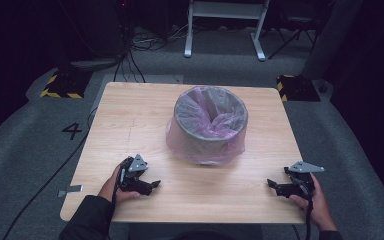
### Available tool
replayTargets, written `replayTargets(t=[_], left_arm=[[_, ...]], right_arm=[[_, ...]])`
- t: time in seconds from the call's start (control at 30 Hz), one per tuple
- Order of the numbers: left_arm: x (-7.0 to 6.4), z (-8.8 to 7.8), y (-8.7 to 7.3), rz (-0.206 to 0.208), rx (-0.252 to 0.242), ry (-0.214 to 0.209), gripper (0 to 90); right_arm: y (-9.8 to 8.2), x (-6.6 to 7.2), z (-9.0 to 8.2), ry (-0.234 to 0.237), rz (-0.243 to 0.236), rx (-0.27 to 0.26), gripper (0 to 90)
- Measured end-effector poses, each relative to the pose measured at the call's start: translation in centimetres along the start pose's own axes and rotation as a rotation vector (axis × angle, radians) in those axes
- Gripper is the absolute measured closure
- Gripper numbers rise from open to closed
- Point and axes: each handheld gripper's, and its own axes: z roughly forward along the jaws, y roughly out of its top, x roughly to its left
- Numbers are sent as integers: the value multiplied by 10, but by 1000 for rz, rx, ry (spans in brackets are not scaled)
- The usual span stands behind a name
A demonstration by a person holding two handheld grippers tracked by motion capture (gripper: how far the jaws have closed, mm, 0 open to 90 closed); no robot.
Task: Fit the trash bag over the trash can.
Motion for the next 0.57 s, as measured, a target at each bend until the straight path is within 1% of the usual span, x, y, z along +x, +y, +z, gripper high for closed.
replayTargets(t=[0.57], left_arm=[[0, 0, 0, -1, 0, 3, 142]], right_arm=[[0, 0, 1, -1, 1, 4, 84]])
